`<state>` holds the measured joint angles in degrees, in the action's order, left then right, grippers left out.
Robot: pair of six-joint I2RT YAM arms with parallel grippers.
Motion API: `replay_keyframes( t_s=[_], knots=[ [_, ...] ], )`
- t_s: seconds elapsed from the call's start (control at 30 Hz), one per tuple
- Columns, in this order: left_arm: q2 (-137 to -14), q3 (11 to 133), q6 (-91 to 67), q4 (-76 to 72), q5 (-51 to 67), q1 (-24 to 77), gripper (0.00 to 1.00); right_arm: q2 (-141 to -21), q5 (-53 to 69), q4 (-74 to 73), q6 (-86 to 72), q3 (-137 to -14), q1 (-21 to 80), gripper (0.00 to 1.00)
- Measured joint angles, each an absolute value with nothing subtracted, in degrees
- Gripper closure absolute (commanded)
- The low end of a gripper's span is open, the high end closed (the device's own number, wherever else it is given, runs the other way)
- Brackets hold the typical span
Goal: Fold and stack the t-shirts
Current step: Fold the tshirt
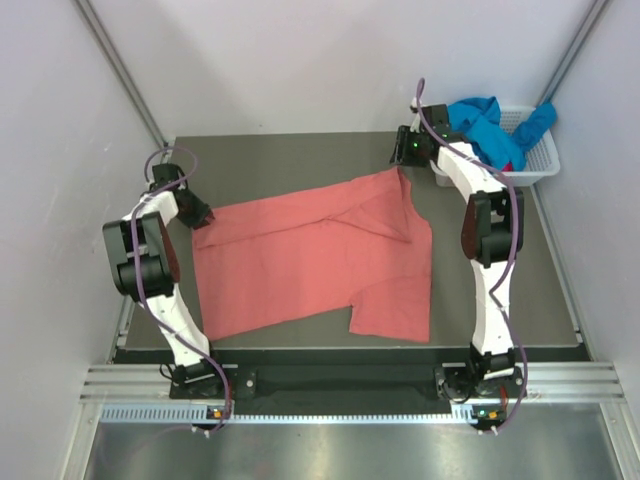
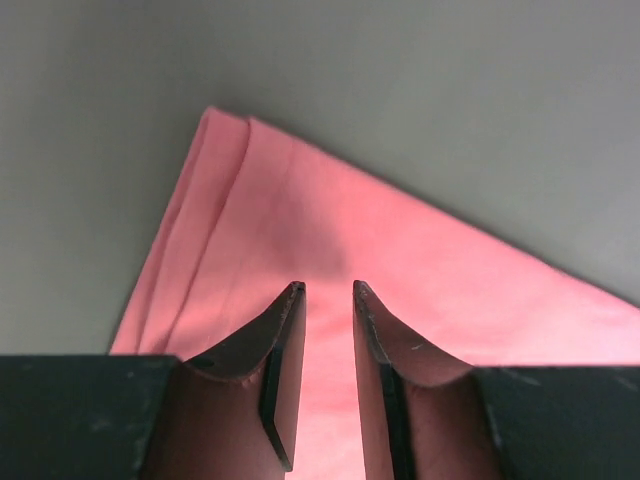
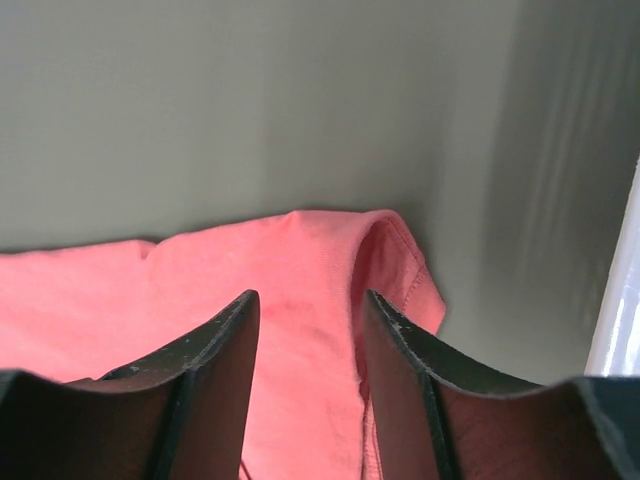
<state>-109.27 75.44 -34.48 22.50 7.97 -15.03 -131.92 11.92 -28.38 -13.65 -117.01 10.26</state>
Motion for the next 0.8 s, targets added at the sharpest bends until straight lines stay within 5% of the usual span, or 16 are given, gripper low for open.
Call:
replay_keyframes(
  t_s=[0.37,0.6,0.77,0.8],
  knots=[
    [-115.77,80.14,-36.36,23.68,9.69,-16.91,0.69,-137.08,12.8,-27.73,-14.11,-117.43,10.26,0.6],
    [-116.95,82.04,-36.45,25.63,10.35,-17.37,0.68,-139.63,11.6,-26.96,-13.87,-118.67,10.09,1.0],
    [-118.37,84.09,-36.29,26.98,11.18,-17.91,0.67,-141.21,9.98,-26.11,-13.06,-121.08,9.82,0.96],
    [-118.67,84.55,-36.25,27.09,11.33,-18.02,0.67,-141.62,10.0,-26.15,-12.84,-121.86,9.82,0.79]
  ],
)
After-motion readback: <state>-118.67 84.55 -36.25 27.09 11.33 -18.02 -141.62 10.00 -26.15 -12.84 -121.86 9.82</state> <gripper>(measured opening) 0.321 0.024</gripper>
